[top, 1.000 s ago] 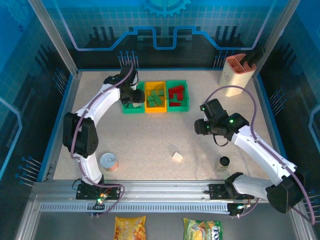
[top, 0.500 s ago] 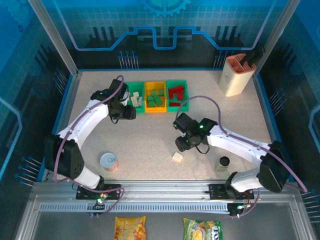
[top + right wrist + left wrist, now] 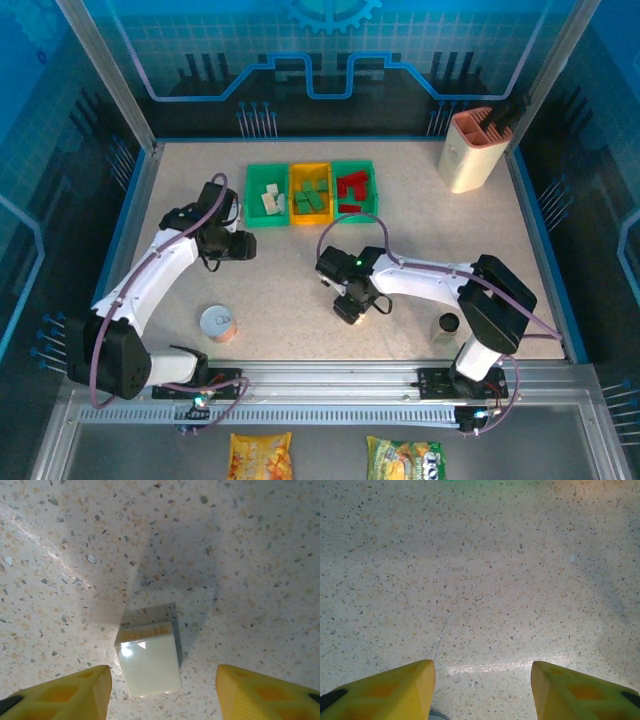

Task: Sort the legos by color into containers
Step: Pick up the lego from the bottom-center of the table.

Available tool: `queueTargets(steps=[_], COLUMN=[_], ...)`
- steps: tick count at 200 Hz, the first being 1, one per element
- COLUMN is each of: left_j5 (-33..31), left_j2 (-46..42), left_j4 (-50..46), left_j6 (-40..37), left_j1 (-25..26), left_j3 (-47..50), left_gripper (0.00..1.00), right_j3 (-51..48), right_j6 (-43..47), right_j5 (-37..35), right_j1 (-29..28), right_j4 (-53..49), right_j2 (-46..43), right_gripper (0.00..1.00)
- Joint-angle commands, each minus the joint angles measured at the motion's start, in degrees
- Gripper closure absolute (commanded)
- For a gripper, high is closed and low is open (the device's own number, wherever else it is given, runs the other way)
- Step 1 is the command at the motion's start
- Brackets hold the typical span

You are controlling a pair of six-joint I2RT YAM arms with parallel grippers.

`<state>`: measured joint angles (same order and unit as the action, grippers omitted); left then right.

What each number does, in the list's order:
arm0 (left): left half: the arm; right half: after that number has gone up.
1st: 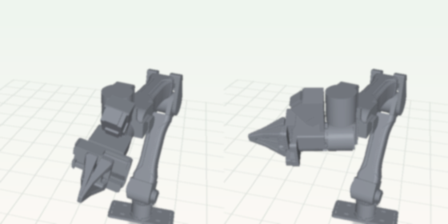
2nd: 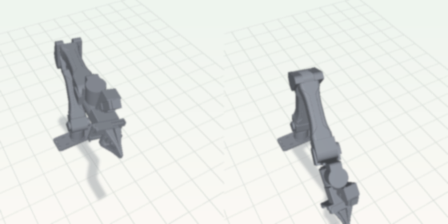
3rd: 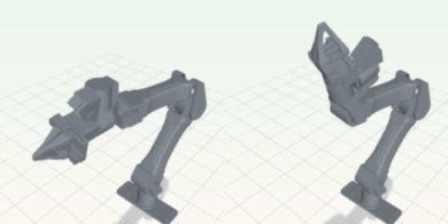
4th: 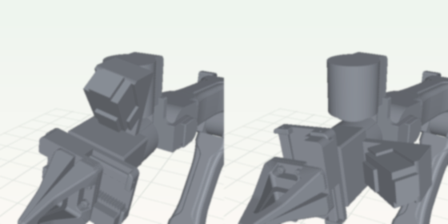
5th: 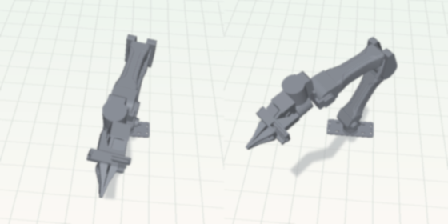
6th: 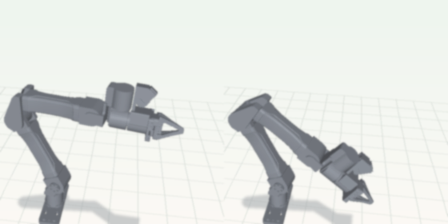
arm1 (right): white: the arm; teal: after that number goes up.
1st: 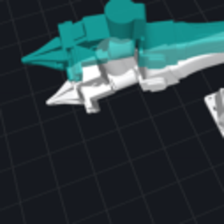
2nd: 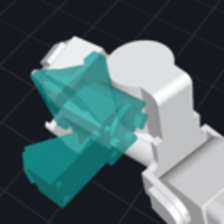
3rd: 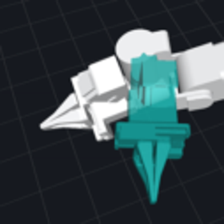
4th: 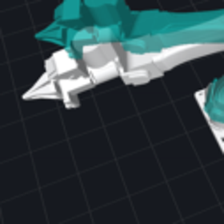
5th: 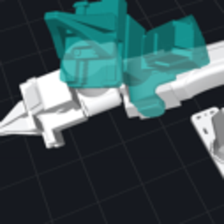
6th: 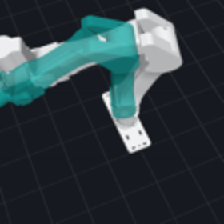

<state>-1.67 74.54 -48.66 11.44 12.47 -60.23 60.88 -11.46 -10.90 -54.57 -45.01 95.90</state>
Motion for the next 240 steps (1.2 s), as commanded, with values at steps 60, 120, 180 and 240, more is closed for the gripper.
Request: queueTargets(steps=[60,120,180,240], left_j5=[-0.61,-0.61,-2.34,-2.56], left_j2=[-2.22,-2.79,-4.83,-5.86], left_j4=[5.40,5.99,7.05,7.35], left_j6=[-2.64,-2.79,-2.65,-2.19], left_j1=[-0.60,-0.63,-1.19,-2.99], left_j3=[2.74,2.92,3.25,3.21], left_gripper=[0.46,0.46,0.46,0.46], right_j3=[-0.68,-0.59,2.69,14.82], right_j6=[2.20,1.00,-4.89,-14.20], right_j5=[0.74,-0.22,1.12,5.15], right_j1=[-1.30,-2.03,-2.21,-1.48], right_j4=[1.03,0.63,2.47,7.76], right_j2=[5.38,5.71,3.40,9.11], right_gripper=[0.42,0.61,0.67,0.69])
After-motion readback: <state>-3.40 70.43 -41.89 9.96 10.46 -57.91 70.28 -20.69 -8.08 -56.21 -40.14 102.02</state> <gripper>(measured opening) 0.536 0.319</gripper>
